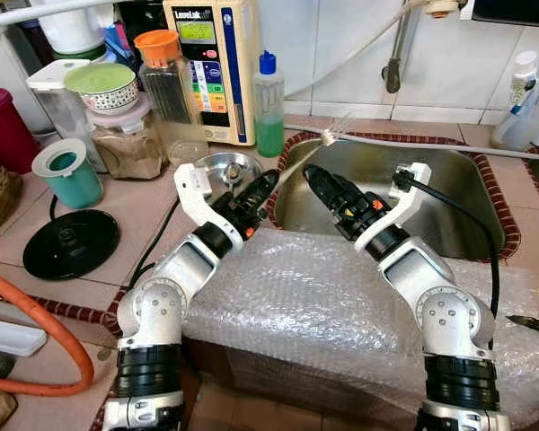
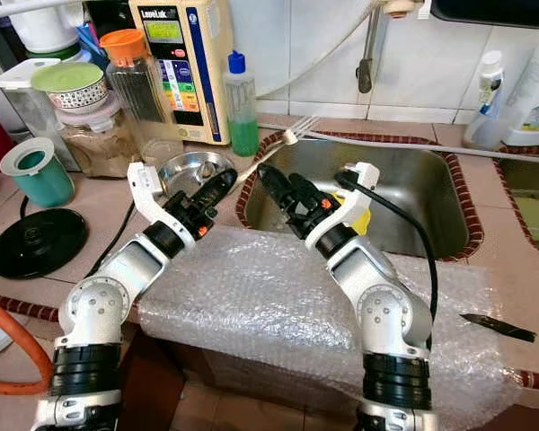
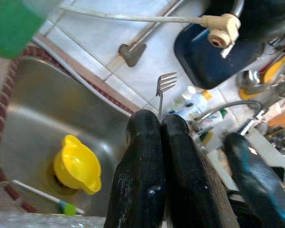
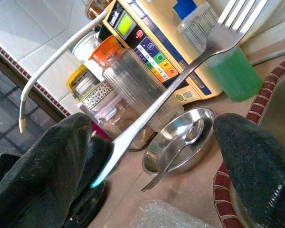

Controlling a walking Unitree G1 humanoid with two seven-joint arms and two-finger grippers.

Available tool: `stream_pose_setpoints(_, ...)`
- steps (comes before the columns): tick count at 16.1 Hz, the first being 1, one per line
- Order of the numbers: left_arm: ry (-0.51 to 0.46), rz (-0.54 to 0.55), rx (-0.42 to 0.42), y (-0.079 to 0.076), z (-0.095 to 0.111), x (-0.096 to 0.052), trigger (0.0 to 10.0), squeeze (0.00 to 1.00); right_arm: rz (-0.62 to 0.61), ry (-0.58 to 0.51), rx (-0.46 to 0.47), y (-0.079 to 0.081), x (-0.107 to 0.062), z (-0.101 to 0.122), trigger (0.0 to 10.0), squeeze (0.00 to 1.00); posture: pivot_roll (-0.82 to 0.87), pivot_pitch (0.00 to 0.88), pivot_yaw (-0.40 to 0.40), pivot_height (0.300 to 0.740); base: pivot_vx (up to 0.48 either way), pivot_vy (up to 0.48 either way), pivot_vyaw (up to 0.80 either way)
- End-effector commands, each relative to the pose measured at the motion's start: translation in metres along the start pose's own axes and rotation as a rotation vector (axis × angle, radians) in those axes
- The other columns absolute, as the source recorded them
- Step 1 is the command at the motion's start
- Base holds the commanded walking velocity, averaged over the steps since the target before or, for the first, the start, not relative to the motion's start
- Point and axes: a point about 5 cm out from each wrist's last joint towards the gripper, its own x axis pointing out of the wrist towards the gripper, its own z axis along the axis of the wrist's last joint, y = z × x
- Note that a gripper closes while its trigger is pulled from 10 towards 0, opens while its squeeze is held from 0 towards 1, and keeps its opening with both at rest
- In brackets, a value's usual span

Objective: Kitchen organization

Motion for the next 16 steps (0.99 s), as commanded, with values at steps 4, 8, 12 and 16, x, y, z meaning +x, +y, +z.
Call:
stream_pose_setpoints(4,0.054,-0.06,-0.001,-0.01,-0.008,-0.003,0.0,0.0,0.036,0.009,0.044,0.005,0.018,0.001,10.0,0.0,0.01,0.0,0.064,0.74,0.0,0.0,0.0)
stream_pose_setpoints(8,0.057,-0.079,-0.011,-0.014,-0.007,-0.005,0.0,0.0,-0.102,-0.017,0.055,-0.013,0.03,0.004,0.0,0.0,0.02,0.0,0.06,0.74,0.0,0.0,0.0)
stream_pose_setpoints(12,0.064,-0.08,-0.011,-0.014,-0.009,-0.005,0.0,0.0,-0.178,-0.033,0.061,-0.024,0.03,0.007,0.0,0.0,0.02,0.0,0.06,0.74,0.0,0.0,0.0)
stream_pose_setpoints(16,0.069,-0.077,-0.014,-0.013,-0.009,-0.005,0.0,0.0,-0.195,-0.042,0.059,-0.027,0.031,0.008,0.0,0.0,0.02,0.0,0.06,0.74,0.0,0.0,0.0)
